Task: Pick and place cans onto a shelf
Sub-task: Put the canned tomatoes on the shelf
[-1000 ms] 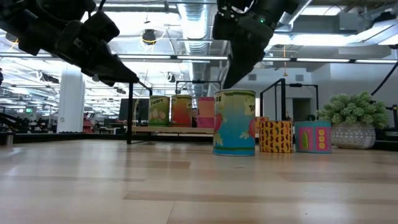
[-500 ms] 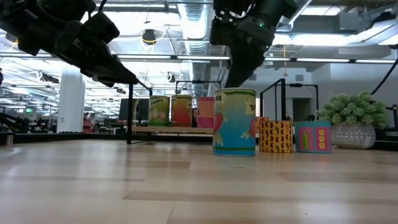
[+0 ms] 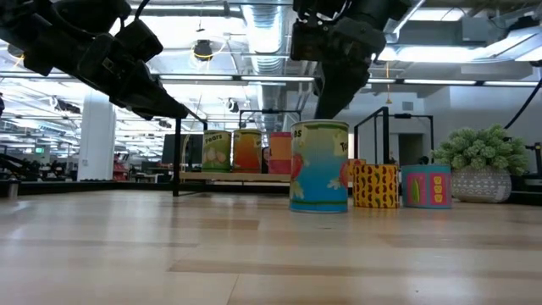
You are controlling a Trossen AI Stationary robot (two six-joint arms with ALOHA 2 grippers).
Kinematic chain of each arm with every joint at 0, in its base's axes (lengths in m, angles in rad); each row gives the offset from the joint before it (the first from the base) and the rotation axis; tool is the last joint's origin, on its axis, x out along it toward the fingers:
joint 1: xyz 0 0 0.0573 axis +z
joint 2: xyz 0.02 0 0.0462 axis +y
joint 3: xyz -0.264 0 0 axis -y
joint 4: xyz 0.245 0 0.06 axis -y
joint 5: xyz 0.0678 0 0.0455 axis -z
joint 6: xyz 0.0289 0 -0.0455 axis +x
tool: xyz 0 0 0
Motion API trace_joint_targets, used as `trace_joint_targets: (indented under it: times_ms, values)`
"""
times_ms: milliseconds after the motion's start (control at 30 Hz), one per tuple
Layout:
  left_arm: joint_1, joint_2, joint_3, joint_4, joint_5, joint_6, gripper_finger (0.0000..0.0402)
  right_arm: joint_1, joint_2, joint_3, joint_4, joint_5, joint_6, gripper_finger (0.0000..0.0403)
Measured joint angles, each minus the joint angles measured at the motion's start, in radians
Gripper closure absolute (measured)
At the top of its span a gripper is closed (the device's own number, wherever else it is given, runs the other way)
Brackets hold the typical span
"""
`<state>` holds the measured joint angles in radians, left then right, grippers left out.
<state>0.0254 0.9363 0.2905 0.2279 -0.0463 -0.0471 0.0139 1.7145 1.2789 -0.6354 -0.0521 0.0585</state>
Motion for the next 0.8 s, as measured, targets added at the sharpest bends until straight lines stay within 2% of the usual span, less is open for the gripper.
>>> trace_joint_targets:
  times_ms: [500, 600, 800]
  values:
    - [0.000, 0.000, 0.000, -0.008, -0.002, -0.002, 0.0308, -0.004, 0.054, 0.004, 0.013, -0.002, 0.024, 0.0297]
    - [0.000, 0.000, 0.000, -0.009, -0.005, -0.002, 0.0308, -0.010, 0.055, 0.002, 0.040, -0.002, 0.024, 0.0319]
    - [0.000, 0.000, 0.000, -0.012, -0.007, -0.002, 0.0308, -0.034, 0.052, 0.002, 0.050, 0.000, 0.016, 0.0391]
